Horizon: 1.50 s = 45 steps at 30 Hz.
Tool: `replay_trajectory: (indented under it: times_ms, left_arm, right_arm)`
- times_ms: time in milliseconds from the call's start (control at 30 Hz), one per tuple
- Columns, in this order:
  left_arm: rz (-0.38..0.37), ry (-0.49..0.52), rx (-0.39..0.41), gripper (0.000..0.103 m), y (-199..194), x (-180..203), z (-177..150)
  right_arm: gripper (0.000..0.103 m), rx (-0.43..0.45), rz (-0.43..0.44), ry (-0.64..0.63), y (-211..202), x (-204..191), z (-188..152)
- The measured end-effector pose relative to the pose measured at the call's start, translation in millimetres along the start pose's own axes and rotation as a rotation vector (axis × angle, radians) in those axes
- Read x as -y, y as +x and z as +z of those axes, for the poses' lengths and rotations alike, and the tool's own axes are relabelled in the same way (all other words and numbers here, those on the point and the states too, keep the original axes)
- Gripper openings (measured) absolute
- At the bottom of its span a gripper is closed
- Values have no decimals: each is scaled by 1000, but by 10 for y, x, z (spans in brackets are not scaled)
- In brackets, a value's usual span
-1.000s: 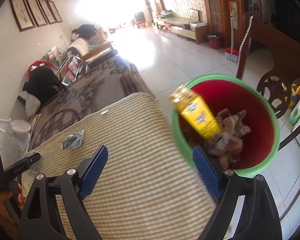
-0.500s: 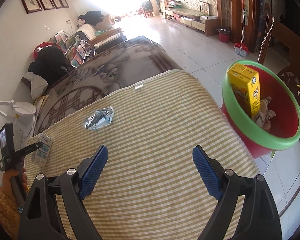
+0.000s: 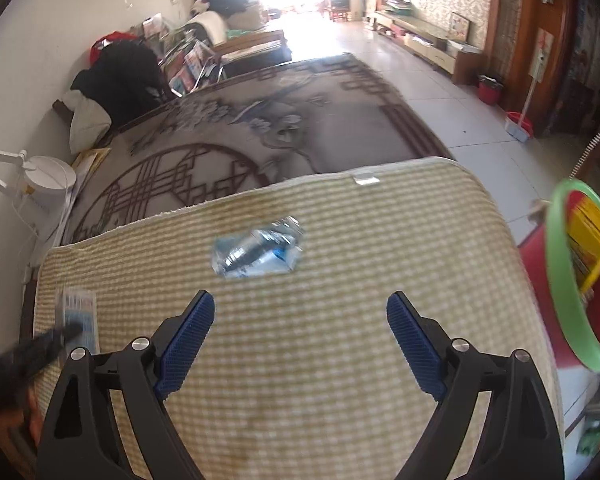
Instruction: Collect trash
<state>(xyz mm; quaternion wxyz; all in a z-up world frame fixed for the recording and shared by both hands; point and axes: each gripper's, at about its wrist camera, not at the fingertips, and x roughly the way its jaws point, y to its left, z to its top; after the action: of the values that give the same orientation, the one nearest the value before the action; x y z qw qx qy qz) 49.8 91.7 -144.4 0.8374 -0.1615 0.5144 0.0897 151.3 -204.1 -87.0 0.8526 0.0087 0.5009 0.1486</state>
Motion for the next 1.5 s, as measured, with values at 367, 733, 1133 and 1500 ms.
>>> replay_trajectory:
  times_ms: [367, 733, 1133, 1500]
  left_arm:
    - [-21, 27, -65, 36, -100, 74, -422]
    - [-20, 25, -65, 37, -103, 21, -441]
    - [-46, 23, -61, 64, -84, 47, -465]
    - [-44, 21, -65, 65, -125, 20, -558]
  right_arm:
    - [79, -182, -14, 52, 1153, -234, 323]
    - [22, -164, 115, -43, 754, -464, 203]
    - [22, -111, 168, -83, 56, -681, -436]
    - [54, -235, 131, -140, 275, -780, -818]
